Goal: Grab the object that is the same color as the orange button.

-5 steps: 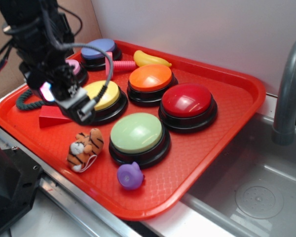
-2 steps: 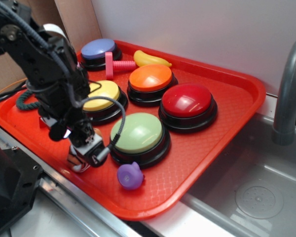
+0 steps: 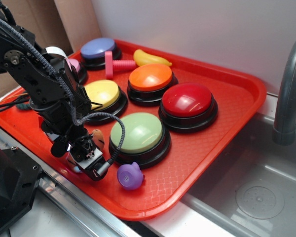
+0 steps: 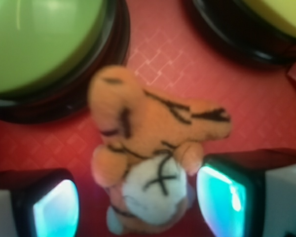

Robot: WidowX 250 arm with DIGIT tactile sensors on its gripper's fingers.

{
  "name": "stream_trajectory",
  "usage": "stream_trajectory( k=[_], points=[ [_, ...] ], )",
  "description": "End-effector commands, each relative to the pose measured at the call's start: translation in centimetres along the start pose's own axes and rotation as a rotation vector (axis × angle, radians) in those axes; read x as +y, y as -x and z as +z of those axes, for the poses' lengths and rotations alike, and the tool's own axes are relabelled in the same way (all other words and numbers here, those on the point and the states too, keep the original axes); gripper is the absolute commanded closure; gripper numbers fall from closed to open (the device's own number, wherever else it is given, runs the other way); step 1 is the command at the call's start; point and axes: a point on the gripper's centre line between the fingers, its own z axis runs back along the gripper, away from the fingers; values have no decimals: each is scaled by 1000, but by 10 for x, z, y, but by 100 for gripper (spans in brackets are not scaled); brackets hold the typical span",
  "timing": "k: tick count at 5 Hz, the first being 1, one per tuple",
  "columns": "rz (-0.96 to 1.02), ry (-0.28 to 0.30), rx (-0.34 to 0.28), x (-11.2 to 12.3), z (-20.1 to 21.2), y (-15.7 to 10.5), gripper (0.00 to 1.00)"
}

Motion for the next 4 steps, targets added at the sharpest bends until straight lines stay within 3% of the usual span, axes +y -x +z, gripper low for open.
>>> stream_trajectory(
  k=[1,2,3,4],
  points=[
    [27,-13,-16,2,-1,-3,100],
    [44,17,7,4,2,-4,100],
    [67,21,76,-2,13,-10,100],
    [99,78,122,1,36,-20,100]
  ],
)
